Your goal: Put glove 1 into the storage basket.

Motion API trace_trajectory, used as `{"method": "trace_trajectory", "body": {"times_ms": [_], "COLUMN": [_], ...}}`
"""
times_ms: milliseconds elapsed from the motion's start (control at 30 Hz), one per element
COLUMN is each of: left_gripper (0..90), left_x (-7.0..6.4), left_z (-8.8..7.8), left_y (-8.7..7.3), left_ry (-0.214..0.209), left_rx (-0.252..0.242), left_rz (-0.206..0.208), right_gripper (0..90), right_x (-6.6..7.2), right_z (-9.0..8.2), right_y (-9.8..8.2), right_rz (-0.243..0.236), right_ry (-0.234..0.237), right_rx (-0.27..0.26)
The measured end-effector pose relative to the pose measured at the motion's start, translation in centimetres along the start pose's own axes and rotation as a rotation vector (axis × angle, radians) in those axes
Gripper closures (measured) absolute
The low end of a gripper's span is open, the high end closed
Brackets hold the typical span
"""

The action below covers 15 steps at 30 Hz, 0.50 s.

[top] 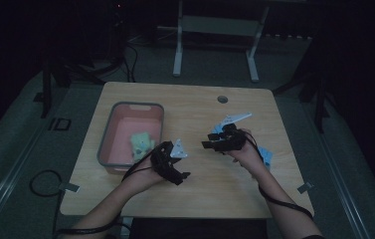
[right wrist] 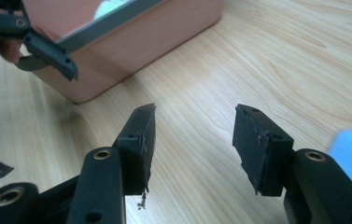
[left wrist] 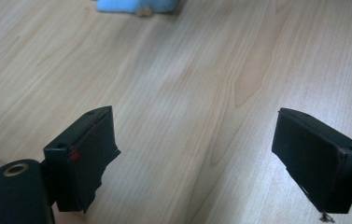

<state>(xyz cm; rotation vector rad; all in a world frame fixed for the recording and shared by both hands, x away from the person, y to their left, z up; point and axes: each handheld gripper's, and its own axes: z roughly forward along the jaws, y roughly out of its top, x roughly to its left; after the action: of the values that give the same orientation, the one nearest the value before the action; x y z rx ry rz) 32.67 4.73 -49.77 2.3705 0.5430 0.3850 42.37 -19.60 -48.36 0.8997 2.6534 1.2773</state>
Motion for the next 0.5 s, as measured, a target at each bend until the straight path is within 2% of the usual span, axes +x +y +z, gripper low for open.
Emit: {"method": "trace_trajectory", "body": {"times_ms": [133, 233, 300, 333, 367, 400, 433, 500], "left_gripper": [9.1, 7.8, 4.2, 2.5, 2.5, 2.5, 2.5, 2.5], "left_x": [-0.6, -1.0, -1.4, -1.6, -2.3, -2.3, -3.2, -3.6], "left_z": [0.6, 1.3, 1.9, 2.2, 2.5, 2.5, 2.5, 2.5], "left_y": [-0.1, -0.3, -0.5, -0.6, -0.7, -0.7, -0.5, -0.4], "left_ry": [-0.001, -0.025, -0.015, -0.01, 0.014, 0.014, 0.014, 0.01], "left_rx": [0.001, -0.005, 0.008, 0.012, 0.0, 0.0, -0.022, -0.025], "left_rz": [0.01, 0.006, 0.011, 0.019, 0.045, 0.045, 0.071, 0.076], "right_gripper": [48.8, 48.8, 48.8, 48.8, 48.8, 48.8, 48.8, 48.8], "right_x": [-0.4, -0.8, -1.0, -1.1, -1.2, -1.3, -1.4, -1.6], "right_z": [-0.4, -0.8, -1.0, -1.1, -1.2, -1.2, -1.3, -1.5], "right_y": [-0.6, -1.2, -1.9, -2.1, -2.3, -2.5, -2.7, -3.0], "right_rz": [0.008, 0.011, 0.005, 0.007, 0.008, 0.008, 0.009, 0.019], "right_ry": [-0.016, -0.031, -0.039, -0.04, -0.044, -0.048, -0.051, -0.052], "right_rx": [0.004, 0.008, 0.015, 0.014, 0.012, 0.018, 0.021, 0.022]}}
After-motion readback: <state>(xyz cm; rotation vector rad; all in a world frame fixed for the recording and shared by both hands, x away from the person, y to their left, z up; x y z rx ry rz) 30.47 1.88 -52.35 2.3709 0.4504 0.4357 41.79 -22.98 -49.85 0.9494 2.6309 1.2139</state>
